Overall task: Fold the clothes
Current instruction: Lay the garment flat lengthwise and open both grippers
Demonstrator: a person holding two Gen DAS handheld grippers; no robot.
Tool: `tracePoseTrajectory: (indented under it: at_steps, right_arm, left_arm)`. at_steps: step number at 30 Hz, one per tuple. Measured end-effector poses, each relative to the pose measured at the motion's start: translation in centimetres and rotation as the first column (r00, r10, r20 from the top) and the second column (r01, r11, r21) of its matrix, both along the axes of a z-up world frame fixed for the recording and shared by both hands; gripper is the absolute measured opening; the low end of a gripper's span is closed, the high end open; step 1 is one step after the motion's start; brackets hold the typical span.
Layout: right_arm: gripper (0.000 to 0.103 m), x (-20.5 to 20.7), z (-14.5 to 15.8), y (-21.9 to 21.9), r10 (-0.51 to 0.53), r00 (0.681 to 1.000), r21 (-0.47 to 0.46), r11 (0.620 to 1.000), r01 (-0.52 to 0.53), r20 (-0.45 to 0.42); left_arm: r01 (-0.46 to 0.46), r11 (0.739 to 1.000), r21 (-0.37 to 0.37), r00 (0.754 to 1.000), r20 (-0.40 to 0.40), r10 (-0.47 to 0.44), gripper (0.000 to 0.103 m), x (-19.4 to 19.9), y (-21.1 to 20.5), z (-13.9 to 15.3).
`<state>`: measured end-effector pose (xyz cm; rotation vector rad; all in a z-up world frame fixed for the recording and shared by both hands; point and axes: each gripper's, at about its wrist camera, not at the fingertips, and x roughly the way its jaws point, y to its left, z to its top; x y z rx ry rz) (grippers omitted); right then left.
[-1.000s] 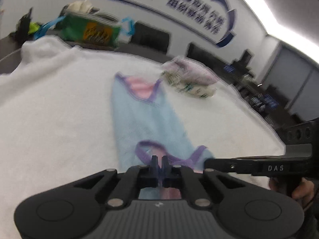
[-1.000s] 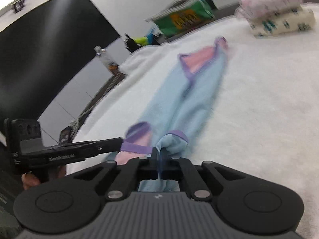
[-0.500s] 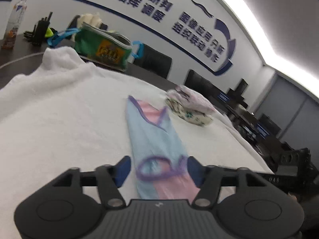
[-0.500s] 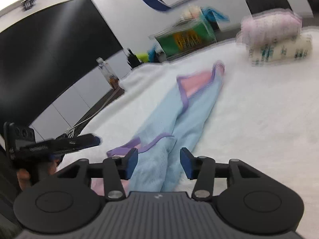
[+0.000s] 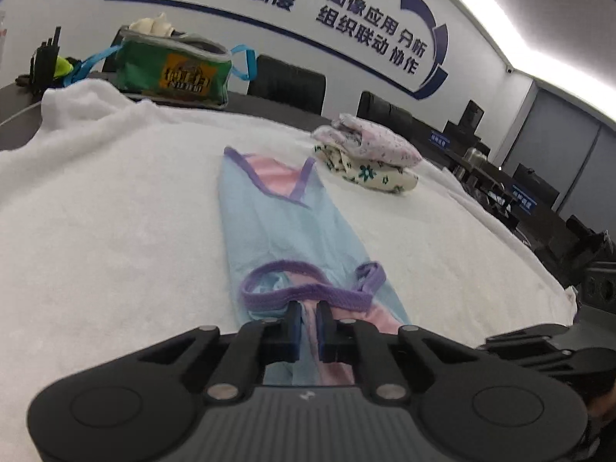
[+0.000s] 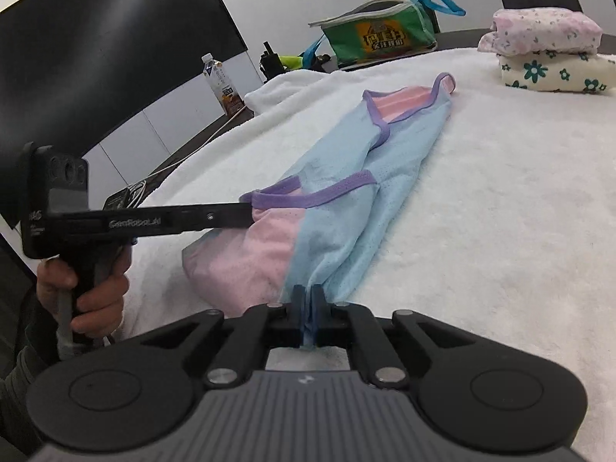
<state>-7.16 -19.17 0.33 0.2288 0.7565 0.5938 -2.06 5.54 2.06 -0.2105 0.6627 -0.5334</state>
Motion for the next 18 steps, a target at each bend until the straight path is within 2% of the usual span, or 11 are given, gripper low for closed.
tracePoseTrajectory:
  at_steps: [1,3,4,6,7,8,10,12,13,15,18]
  right_arm:
    - [0.011,-0.2,0.3,0.0,-0.006,1.0,-0.003,1.0,0.006,0.012]
    - [0.031,-0.7,1.0,-0.4,-0.014,0.999,0.008,1.0,0.013,0.053]
    - [0.047,-0.9,1.3,-0.6,-0.031,0.996,0.012,0.999,0.03,0.078]
    - [0.05,-1.4,1.9,-0.6,-0.057,0.989,-0.016,0.998,0.06,0.136]
    - [0.052,-1.3,2.1,-0.6,-0.071,0.986,-0.029,0.997,0.076,0.153]
    - [0.056,-1.2,2.3,-0.7,-0.083,0.983,-0.033,0.995,0.089,0.161]
    - [0.063,-0.7,2.5,-0.8,-0.112,0.978,-0.024,0.993,0.118,0.175]
    - [0.073,0.2,2.8,-0.9,-0.192,0.963,-0.011,0.98,0.198,0.189]
    - [0.08,0.7,2.9,-0.7,-0.242,0.951,-0.052,0.965,0.256,0.193]
    - [0.084,1.3,3.0,-0.1,-0.304,0.924,-0.165,0.924,0.345,0.234]
    - [0.096,1.6,2.6,0.6,-0.316,0.889,-0.345,0.837,0.426,0.332]
  left_arm:
    - [-0.022,1.0,0.007,1.0,-0.01,0.022,0.01,0.3,-0.1,-0.2]
    - [-0.054,0.998,0.034,0.998,-0.021,0.055,0.025,0.3,0.4,0.1]
    - [-0.071,0.996,0.047,0.997,-0.025,0.072,0.032,0.2,0.7,0.2]
    - [-0.14,0.987,0.08,0.988,0.071,0.135,0.056,-1.1,2.1,1.1]
    - [-0.213,0.969,0.122,0.974,0.109,0.2,0.078,-1.3,2.8,1.6]
    - [-0.272,0.949,0.161,0.96,0.12,0.255,0.084,-1.1,3.2,1.7]
    - [-0.354,0.907,0.226,0.935,0.107,0.339,0.084,0.4,4.0,1.6]
    - [-0.393,0.876,0.279,0.919,0.08,0.387,0.084,2.0,4.4,1.2]
    - [-0.403,0.862,0.308,0.913,0.067,0.403,0.084,2.6,4.5,0.9]
    - [-0.408,0.835,0.369,0.906,0.052,0.42,0.084,3.4,4.4,0.3]
    - [-0.404,0.823,0.4,0.908,0.063,0.415,0.091,3.4,3.9,-0.5]
